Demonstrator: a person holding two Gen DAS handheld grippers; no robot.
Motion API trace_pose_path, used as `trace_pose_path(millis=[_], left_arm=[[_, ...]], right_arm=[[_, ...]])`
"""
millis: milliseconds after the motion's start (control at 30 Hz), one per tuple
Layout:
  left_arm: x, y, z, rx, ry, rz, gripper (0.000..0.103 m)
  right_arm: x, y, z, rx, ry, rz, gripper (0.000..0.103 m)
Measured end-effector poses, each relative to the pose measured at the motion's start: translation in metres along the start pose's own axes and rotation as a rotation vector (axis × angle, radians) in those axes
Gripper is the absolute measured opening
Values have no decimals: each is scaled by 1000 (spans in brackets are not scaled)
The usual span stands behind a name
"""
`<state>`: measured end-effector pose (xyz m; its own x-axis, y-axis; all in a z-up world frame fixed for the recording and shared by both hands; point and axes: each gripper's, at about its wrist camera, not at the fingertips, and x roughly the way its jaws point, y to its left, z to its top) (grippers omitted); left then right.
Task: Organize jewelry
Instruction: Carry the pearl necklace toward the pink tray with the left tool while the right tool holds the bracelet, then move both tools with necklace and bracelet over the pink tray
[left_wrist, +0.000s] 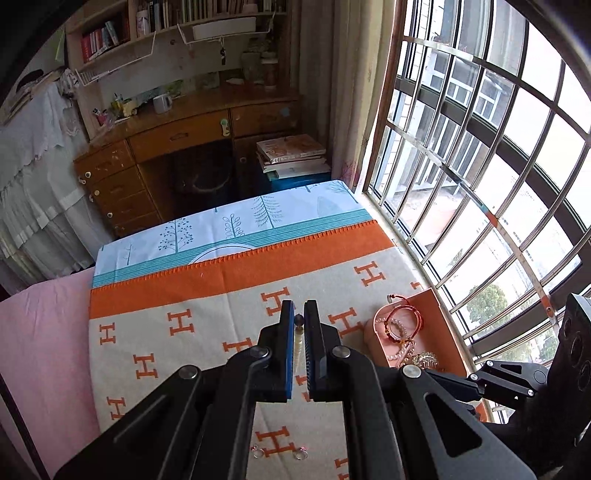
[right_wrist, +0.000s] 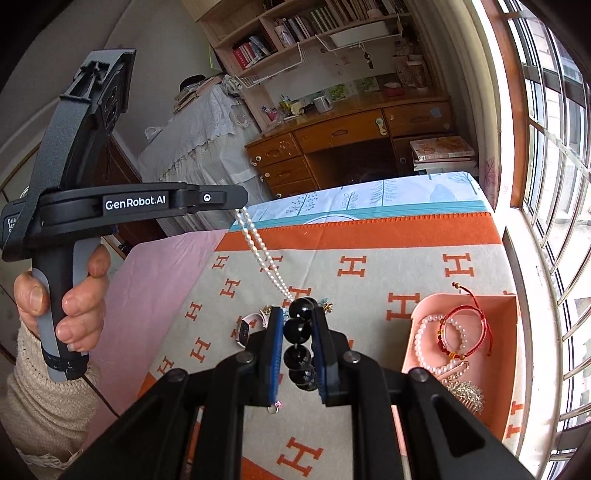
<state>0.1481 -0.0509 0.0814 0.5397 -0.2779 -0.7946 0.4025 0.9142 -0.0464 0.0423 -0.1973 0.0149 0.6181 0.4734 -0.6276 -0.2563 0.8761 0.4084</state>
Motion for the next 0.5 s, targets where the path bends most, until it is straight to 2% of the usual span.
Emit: trace_pose_path(millis=[267,500], left_arm=[[-33,-44,4,44,-64,-54,3],[-34,-88,5,91,-63,-115,3]], right_arm=[[-36,-15,3,25,-82,-31,15],[-50,-49,-8,87,-90,-101,15]])
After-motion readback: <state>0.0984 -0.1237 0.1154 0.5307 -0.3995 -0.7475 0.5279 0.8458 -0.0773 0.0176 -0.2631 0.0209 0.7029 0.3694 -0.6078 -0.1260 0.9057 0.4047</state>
